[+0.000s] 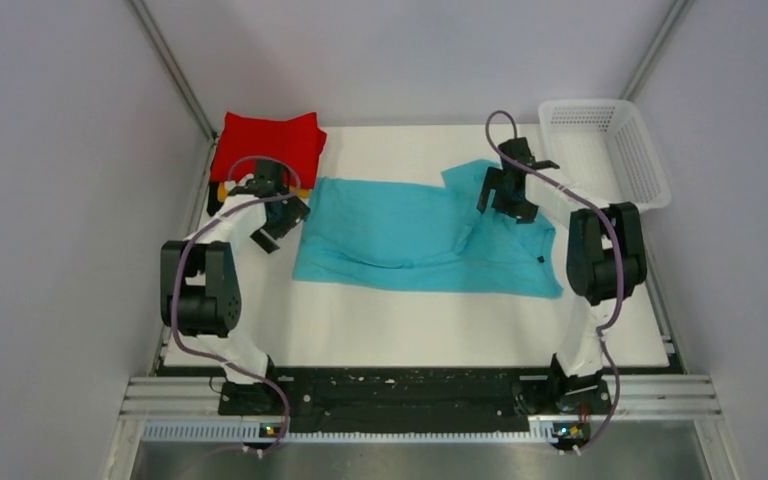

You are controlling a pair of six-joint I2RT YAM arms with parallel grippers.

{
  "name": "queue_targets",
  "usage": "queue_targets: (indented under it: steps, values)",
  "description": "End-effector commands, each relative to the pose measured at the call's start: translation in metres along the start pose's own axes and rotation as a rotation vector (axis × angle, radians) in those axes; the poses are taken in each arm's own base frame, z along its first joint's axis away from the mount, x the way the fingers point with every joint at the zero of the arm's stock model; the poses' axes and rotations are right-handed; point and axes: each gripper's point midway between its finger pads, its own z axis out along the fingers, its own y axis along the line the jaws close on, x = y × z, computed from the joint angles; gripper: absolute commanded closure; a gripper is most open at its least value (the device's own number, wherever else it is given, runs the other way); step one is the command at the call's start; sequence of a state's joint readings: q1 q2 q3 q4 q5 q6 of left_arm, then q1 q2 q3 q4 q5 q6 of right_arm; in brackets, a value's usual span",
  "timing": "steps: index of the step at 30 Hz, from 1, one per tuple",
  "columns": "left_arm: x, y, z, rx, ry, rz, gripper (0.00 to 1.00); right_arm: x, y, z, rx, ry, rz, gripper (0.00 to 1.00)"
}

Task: Fold and stack the t-shirts
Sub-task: Fold the flattened tshirt in 1/3 of the way

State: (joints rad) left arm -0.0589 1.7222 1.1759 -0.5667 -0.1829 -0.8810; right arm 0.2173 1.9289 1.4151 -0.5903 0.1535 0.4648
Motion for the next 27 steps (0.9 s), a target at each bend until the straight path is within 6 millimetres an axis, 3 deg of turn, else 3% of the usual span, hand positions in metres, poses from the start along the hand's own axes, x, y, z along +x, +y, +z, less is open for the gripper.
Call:
queue_targets:
  steps: [1, 5, 8, 9, 13, 16, 19, 22, 27]
  values:
    - [-0.018, -0.008, -0.046, 0.077, -0.066, -0.014, 0.01, -0.012, 0.001, -0.034, -0.043, -0.087, 0.027, 0.09]
    - [0.005, -0.010, -0.060, 0.178, -0.010, 0.027, 0.01, 0.017, -0.004, -0.058, -0.129, -0.107, 0.023, 0.07]
    - [0.030, -0.014, -0.061, 0.229, 0.025, 0.078, 0.01, 0.047, 0.004, -0.068, -0.266, -0.089, 0.016, 0.02]
    - [0.039, -0.017, -0.061, 0.248, 0.038, 0.095, 0.01, 0.061, 0.005, -0.067, -0.301, -0.073, 0.011, 0.01]
    - [0.081, -0.046, -0.056, 0.355, 0.130, 0.193, 0.01, 0.080, 0.019, -0.064, -0.404, -0.043, -0.002, 0.01]
    - [0.103, -0.052, -0.040, 0.322, 0.159, 0.246, 0.01, 0.091, 0.023, -0.053, -0.405, -0.024, 0.001, 0.01]
    - [0.114, -0.042, -0.023, 0.267, 0.190, 0.258, 0.01, 0.112, 0.011, -0.045, -0.356, 0.019, 0.037, 0.01]
    - [0.127, -0.018, -0.011, 0.204, 0.215, 0.261, 0.01, 0.144, -0.010, -0.044, -0.300, 0.072, 0.072, 0.01]
    - [0.160, 0.030, -0.013, 0.149, 0.263, 0.269, 0.01, 0.198, -0.035, -0.059, -0.262, 0.159, 0.098, 0.01]
